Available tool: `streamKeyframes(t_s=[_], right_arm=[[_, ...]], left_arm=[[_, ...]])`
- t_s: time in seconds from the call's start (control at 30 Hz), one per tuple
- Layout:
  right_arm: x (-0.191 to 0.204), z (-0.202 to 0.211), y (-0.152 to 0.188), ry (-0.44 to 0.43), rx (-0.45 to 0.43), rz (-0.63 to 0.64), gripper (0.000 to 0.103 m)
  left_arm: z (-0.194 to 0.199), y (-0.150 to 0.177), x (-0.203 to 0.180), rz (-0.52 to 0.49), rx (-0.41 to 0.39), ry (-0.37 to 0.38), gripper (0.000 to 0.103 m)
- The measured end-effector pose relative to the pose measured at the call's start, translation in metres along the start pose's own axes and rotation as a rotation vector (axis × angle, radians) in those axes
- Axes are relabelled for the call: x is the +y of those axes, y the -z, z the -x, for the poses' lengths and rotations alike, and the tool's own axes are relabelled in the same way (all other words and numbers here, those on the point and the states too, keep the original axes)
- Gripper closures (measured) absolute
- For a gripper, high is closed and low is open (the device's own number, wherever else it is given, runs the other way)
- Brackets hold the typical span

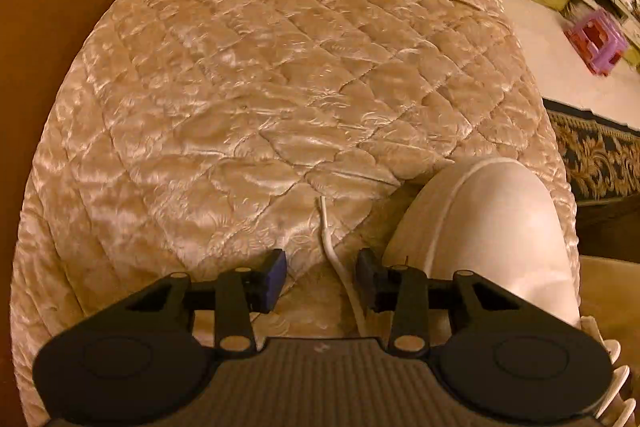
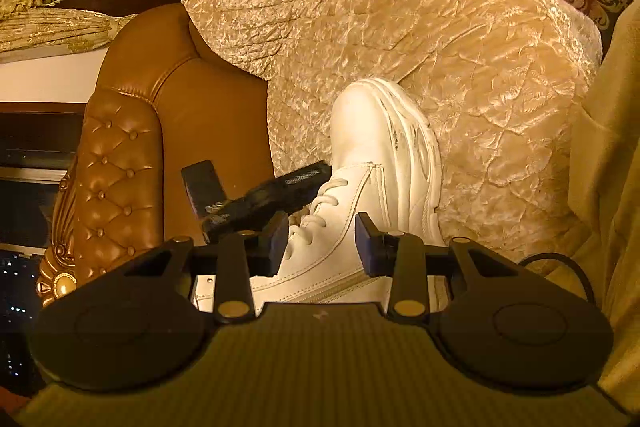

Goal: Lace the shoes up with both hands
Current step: 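Pinch the white lace beside the sneaker with the left gripper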

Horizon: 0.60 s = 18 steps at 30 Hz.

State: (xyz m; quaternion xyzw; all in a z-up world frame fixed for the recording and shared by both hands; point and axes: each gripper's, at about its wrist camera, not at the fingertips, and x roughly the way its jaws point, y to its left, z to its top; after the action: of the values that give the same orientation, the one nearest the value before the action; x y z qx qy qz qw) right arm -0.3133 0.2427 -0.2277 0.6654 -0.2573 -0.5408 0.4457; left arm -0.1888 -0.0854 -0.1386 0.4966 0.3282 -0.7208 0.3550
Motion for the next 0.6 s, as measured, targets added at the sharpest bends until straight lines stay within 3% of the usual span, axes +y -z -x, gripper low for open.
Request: streamKeyframes(t_s=[0.03,0.17,0.23,0.37,0.6], right_arm=[[0.0,-0.001,0.0,0.0,0.004,0.002,0.06],[0.002,0.005,0.0,0.002,-0.019,0.011,0.06],[0.001,0.008,-0.001,0.003,-0.032,0.002,0.06],[0.002,0.01,0.001,-0.001,-0.038,0.003,0.06],[0.018,0.012,0.007,0.004,-0.048,0.07,0.06]], left_arm=[[0.001,0.002,0.003,-0.01,-0.011,-0.007,0.08],[0.008,0.004,0.024,0.022,-0.015,0.039,0.1],[0.014,0.002,0.029,-0.001,-0.019,0.028,0.1],[0.042,-0.005,0.02,-0.188,-0.053,-0.03,0.1],[0.086,-0.015,-0.004,-0.392,-0.063,-0.017,0.1]])
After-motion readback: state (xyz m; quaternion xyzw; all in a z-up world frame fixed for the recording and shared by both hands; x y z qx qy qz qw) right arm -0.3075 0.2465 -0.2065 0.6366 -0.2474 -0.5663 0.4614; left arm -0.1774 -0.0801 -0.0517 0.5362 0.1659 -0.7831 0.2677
